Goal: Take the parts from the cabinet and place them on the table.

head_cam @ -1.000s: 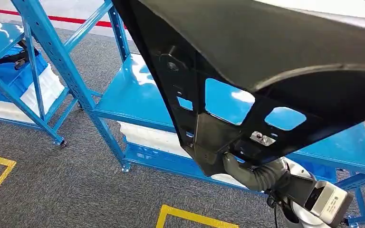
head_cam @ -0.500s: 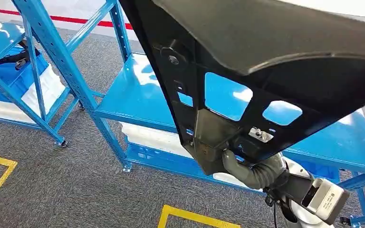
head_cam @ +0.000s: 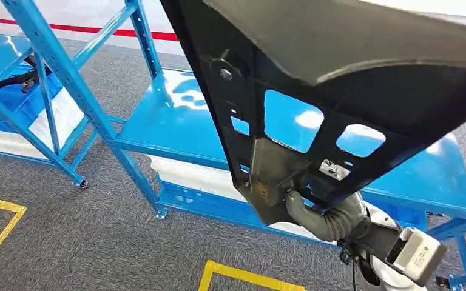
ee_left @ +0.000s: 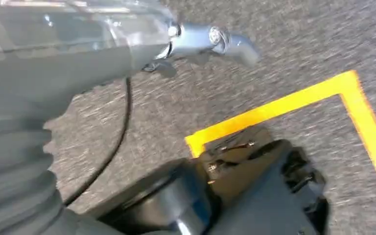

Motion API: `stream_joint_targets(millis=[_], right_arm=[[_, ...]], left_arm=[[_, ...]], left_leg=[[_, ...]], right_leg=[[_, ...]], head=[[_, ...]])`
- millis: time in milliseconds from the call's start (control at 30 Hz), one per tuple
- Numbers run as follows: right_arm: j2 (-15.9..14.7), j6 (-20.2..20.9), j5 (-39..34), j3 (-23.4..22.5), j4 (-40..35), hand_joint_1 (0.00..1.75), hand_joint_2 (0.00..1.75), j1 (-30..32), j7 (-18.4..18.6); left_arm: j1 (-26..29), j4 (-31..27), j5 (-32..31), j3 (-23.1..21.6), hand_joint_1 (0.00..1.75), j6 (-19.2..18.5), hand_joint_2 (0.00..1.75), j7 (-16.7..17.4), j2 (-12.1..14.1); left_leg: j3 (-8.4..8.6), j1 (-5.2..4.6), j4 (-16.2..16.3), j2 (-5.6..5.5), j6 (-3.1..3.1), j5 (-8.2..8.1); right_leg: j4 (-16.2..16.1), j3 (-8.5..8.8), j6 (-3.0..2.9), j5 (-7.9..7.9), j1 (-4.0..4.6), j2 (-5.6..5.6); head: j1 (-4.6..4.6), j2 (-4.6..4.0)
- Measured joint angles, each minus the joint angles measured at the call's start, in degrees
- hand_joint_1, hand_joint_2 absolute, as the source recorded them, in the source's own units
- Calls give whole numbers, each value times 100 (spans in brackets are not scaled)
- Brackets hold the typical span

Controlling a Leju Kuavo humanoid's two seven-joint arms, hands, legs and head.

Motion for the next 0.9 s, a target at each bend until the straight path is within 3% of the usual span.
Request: stream_joint_targets(millis=[33,67,167,200,233,267,333,367,400,500,533,567,600,667,700,733,767,800,867,900], right_arm=[[2,-2,-2,0,0,175,175,-1,-2],[4,-2,-4,0,0,175,175,-5,-4],[4,0,-11,0,0,175,175,-4,-9],[4,-2,-11,0,2,175,175,2,-9],[4,-2,-11,0,9,175,175,5,-9],[4,0,-11,0,11,175,175,6,-9],[4,0,-11,-2,15,175,175,7,-11],[4,0,-13,-4,15,175,175,6,-13],[4,-2,-17,-4,15,175,175,3,-15],[7,-4,-22,-4,15,175,175,15,-33],[7,-7,-22,-7,15,175,175,14,-33],[4,-9,-26,-11,15,175,175,18,-44],[4,-13,-26,-11,15,175,175,18,-44],[4,-15,-26,-11,17,175,175,18,-46],[4,-15,-26,-9,17,175,175,21,-46],[4,-15,-26,-9,17,175,175,28,-46],[4,-15,-26,-9,20,175,175,34,-46],[4,-15,-26,-9,20,175,175,35,-46],[4,-15,-26,-9,20,175,175,25,-48],[7,-15,-26,-9,20,175,175,14,-48]], left_arm=[[-1,0,0,2,0,4,175,0,0],[-2,0,2,6,0,9,175,0,0],[-9,0,11,17,0,11,175,-13,0],[-19,0,18,24,0,13,175,-15,0],[-25,0,17,26,0,13,175,-9,0],[-24,0,17,26,0,13,175,2,2],[-5,0,13,26,0,11,175,9,2],[-9,0,11,26,0,11,175,7,2],[-15,2,9,26,0,11,175,7,2],[6,2,9,26,0,11,175,7,4],[14,2,9,28,0,13,175,9,4],[1,2,9,31,0,13,175,9,6],[-10,0,9,31,0,15,175,9,7],[-10,2,7,31,0,13,175,9,7],[-4,2,0,31,0,15,175,11,7],[5,2,0,31,0,15,175,13,7],[6,2,0,31,0,15,175,13,7],[4,2,0,31,0,15,175,13,7],[-3,2,0,31,0,15,175,11,4],[-4,2,-2,31,0,15,175,11,2]], left_leg=[[-13,32,25,11,-15,-51],[-61,25,157,20,-6,-211],[-499,-29,1463,17,-10,-988],[-575,-35,1807,17,-6,-1111],[-512,-39,1841,18,1,-1069],[-352,-39,1656,18,9,-958],[327,-23,560,20,13,-535],[553,-10,118,20,10,-568],[583,-66,58,1,37,-570],[479,-86,111,-10,129,-538],[446,-72,93,3,211,-486],[399,-72,88,26,267,-447],[344,-76,88,28,324,-407],[230,-94,91,43,366,-327],[167,-109,94,51,373,-284],[105,-120,97,53,377,-242],[44,-130,99,53,377,-197],[1,-137,99,52,374,-159],[-51,-148,99,47,355,-94],[-68,-162,100,48,322,-65]], right_leg=[[-30,-34,-69,43,-75,-17],[-30,-50,-102,61,-54,-22],[-25,-134,-203,117,-13,-62],[-23,-163,-209,148,3,-70],[-21,-188,-207,169,12,-71],[-18,-207,-201,189,12,-70],[-1,-237,-165,221,-2,-63],[16,-256,-137,236,3,-61],[33,-301,-96,262,37,-58],[5,-310,19,357,24,-59],[8,-339,51,355,29,-56],[73,-385,55,219,5,-58],[305,-483,53,-50,11,-57],[1144,-766,60,-603,30,-56],[1522,-870,59,-765,34,-56],[1700,-880,55,-798,41,-56],[1616,-763,40,-688,51,-56],[1316,-530,20,-512,64,-56],[268,177,-59,-150,113,-56],[-98,372,-117,-247,145,-58]], head=[[-20,0],[-39,0],[-166,0],[-205,0],[-212,0],[-221,0],[-275,0],[-313,0],[-348,0],[-269,0],[-242,0],[-236,0],[-192,0],[-105,0],[-79,0],[-68,0],[-55,0],[-42,0],[-28,0],[-26,0]])
